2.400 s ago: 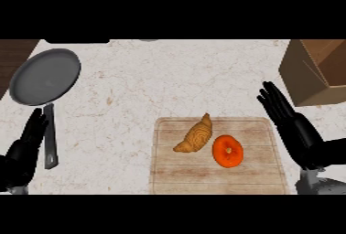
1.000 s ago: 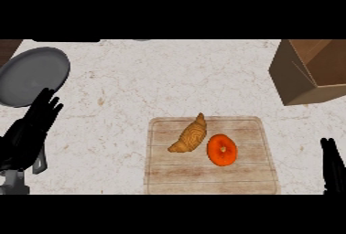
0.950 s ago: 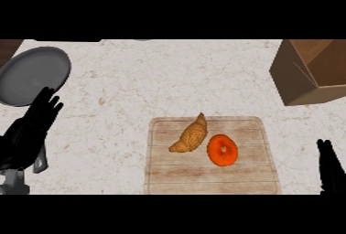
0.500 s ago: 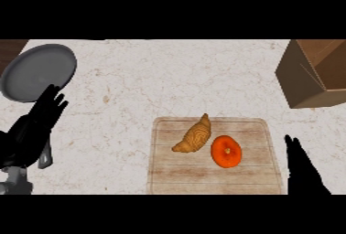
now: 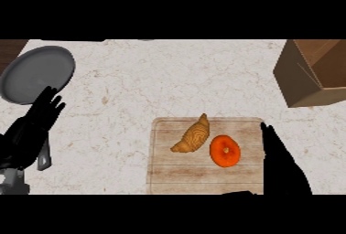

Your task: Pick the squash from the cutting board and place it in the cardboard box

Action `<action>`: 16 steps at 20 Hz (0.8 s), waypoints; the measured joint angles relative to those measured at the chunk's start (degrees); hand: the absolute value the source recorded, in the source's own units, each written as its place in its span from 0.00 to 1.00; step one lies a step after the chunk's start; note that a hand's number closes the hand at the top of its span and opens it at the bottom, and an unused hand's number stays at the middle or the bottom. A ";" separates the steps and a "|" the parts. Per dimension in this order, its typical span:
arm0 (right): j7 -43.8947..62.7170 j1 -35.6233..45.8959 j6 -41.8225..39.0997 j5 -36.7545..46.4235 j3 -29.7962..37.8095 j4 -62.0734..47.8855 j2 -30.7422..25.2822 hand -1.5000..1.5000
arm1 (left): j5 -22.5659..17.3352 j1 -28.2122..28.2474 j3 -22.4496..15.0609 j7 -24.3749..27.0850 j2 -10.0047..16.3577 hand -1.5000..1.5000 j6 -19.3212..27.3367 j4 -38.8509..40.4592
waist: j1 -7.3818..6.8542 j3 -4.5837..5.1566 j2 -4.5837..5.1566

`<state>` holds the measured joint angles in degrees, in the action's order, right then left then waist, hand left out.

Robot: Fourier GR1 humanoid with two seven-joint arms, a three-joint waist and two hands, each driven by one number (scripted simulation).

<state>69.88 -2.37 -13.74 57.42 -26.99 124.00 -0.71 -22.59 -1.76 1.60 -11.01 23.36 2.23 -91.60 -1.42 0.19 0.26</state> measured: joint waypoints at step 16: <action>1.30 9.12 0.84 -2.82 -0.23 -8.71 -0.03 0.00 | 1.67 0.37 0.33 -1.10 -1.57 0.50 0.95 -1.48 | 0.91 -0.10 -0.27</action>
<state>71.18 6.75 -12.91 54.60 -27.22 115.29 -0.74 -20.92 -1.40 1.94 -12.11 21.78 3.18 -93.08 -0.51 0.09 -0.01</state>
